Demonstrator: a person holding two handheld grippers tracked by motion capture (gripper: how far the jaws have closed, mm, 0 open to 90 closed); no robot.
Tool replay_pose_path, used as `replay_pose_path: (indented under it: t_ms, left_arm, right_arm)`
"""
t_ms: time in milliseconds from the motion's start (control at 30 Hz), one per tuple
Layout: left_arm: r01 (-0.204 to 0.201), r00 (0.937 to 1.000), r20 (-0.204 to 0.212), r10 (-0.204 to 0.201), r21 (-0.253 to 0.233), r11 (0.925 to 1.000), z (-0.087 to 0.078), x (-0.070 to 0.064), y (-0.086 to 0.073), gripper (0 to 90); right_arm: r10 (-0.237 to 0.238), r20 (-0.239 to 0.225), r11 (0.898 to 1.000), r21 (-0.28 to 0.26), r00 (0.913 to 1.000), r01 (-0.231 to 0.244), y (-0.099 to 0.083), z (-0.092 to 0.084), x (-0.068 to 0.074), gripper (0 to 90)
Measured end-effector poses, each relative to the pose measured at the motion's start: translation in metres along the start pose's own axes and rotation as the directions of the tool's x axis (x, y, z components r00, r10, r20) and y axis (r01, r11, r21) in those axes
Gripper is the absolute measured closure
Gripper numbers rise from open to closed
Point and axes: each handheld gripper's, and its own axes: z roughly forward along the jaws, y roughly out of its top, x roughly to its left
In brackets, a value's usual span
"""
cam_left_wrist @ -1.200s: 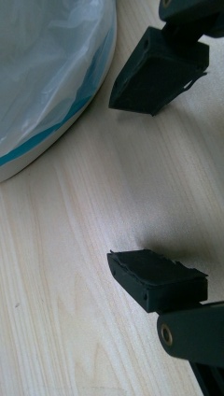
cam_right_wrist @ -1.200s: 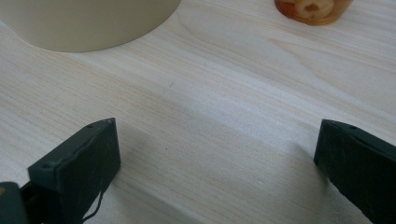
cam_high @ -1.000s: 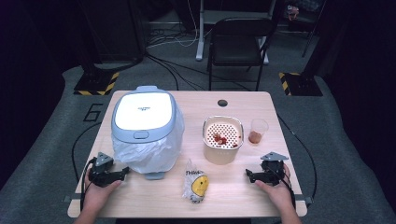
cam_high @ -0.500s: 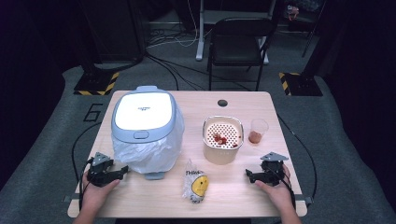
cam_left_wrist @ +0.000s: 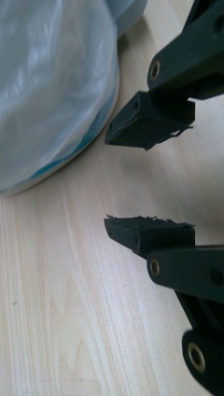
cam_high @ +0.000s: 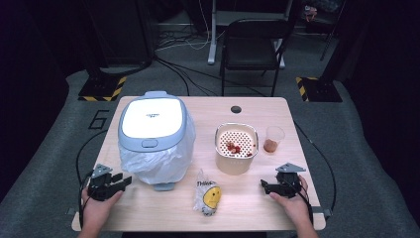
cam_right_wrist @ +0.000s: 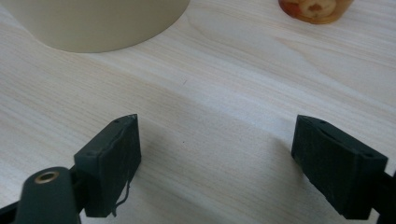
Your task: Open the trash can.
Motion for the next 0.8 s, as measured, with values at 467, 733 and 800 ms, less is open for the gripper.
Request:
replay_pose_path:
  t_ms: [467,733,800]
  left_arm:
    - [-0.058,0.9915,0.116,0.058,-0.004,0.9983,-0.024,-0.024,0.001,69.8]
    - [-0.104,0.9680,0.228,0.105,-0.017,0.9944,-0.019,-0.048,-0.004,88.4]
    - [-0.122,0.9594,0.256,0.120,-0.007,0.9925,-0.015,-0.053,-0.004,89.5]
  right_arm:
    - [-0.046,-0.010,0.999,-0.026,0.9989,0.046,0.002,-0.010,0.012,33.4]
    - [-0.074,-0.020,0.997,-0.022,0.9971,0.073,0.003,-0.011,0.017,37.3]
    - [-0.096,-0.016,0.995,-0.026,0.9952,0.096,0.004,-0.011,0.019,38.3]
